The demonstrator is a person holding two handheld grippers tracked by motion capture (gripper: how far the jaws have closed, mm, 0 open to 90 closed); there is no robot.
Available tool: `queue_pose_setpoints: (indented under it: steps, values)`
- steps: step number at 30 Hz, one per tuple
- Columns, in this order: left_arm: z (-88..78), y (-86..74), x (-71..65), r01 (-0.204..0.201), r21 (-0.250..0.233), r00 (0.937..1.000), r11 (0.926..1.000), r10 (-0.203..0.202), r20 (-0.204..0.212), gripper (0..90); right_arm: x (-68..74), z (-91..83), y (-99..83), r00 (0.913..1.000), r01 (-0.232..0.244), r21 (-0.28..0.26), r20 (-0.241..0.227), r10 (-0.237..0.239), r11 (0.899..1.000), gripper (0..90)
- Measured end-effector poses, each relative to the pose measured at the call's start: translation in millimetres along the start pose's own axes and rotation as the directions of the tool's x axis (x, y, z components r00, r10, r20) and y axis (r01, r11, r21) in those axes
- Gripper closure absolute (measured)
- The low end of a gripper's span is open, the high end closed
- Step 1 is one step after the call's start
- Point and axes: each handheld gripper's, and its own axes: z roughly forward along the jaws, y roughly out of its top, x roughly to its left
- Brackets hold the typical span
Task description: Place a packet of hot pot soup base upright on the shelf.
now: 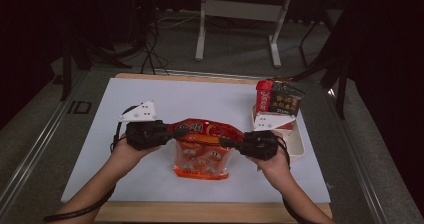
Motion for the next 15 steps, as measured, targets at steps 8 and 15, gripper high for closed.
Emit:
queue_pose_setpoints:
  steps: [8, 15]
  values:
    - [7.4, 2.3, 4.7, -0.019, -0.045, 0.9995, 0.9988, 0.02, 0.022, 73.1, 3.4, -16.8, 18.5, 0.9986, 0.039, -0.019, 0.036, -0.038, 0.999, 90.0]
    - [14.4, -1.9, 6.0, 0.003, -0.062, 1.0, 0.9981, -0.003, 0.002, 47.0, 2.2, -26.1, 23.1, 0.9966, 0.05, -0.019, 0.067, -0.048, 0.999, 90.0]
